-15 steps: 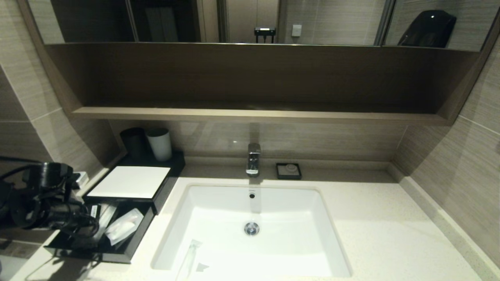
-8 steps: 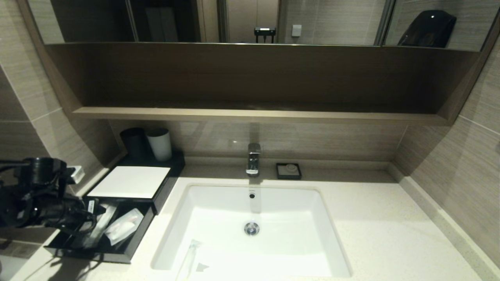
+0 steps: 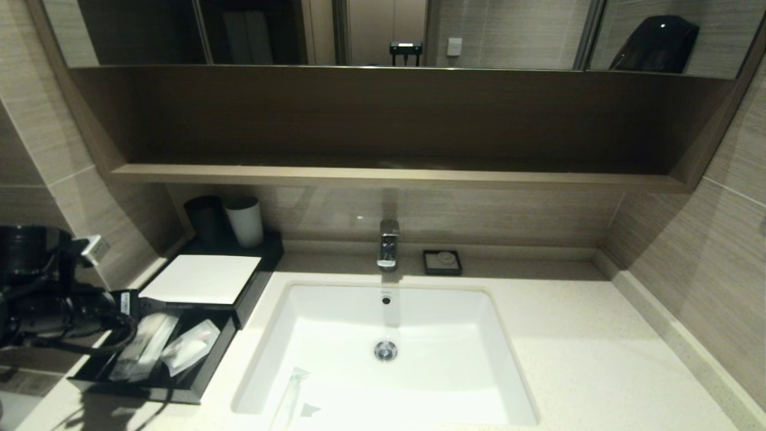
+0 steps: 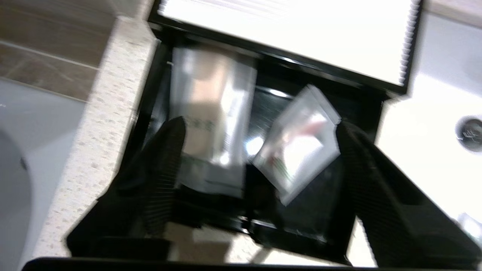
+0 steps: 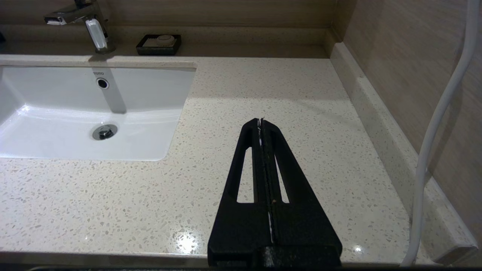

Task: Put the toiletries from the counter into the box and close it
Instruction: Place the bathroom toiletry into the drawer, then pick up the bathroom toiletry

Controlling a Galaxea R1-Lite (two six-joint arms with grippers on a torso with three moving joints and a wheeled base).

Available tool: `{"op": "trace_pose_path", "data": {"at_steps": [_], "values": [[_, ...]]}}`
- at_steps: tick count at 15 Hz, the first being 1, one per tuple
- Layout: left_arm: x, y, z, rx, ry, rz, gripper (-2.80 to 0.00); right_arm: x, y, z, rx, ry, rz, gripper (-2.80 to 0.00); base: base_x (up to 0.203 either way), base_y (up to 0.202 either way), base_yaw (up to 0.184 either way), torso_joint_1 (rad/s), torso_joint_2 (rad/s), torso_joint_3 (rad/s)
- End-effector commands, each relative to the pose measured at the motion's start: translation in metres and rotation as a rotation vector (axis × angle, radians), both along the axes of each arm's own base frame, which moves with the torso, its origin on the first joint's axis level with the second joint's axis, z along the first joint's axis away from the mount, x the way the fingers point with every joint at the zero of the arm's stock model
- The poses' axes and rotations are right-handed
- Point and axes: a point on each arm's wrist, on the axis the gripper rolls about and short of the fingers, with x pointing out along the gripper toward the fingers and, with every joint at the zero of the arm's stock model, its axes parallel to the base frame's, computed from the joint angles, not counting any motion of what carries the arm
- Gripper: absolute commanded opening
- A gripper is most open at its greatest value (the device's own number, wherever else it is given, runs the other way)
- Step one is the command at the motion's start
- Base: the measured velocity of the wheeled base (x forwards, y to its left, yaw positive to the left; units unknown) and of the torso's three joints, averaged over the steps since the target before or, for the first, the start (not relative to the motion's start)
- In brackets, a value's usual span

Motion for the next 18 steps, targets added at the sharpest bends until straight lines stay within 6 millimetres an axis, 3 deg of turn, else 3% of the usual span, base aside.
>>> {"op": "trace_pose_path", "data": {"at_steps": [1, 4, 9, 14, 18], "values": [[-0.021, -0.02, 0.018, -0.046, -0.028, -0.099, -2.8, 0.0, 0.0, 0.0, 0.001, -0.001, 0.0, -2.8, 0.0, 0.0, 0.0, 0.0, 0.0, 0.0], [-0.041, -0.045, 0.024, -0.117, 0.041, -0.226, -2.8, 0.0, 0.0, 0.0, 0.001, -0.001, 0.0, -2.8, 0.0, 0.0, 0.0, 0.0, 0.0, 0.0], [-0.066, -0.064, 0.027, -0.135, 0.121, -0.301, -2.8, 0.0, 0.0, 0.0, 0.0, 0.0, 0.0, -2.8, 0.0, 0.0, 0.0, 0.0, 0.0, 0.0], [-0.114, -0.086, 0.016, -0.125, 0.163, -0.419, -2.8, 0.0, 0.0, 0.0, 0.0, 0.0, 0.0, -2.8, 0.0, 0.0, 0.0, 0.0, 0.0, 0.0], [-0.15, -0.093, 0.012, -0.133, 0.248, -0.485, -2.8, 0.0, 0.0, 0.0, 0.001, -0.001, 0.0, -2.8, 0.0, 0.0, 0.0, 0.0, 0.0, 0.0]]}}
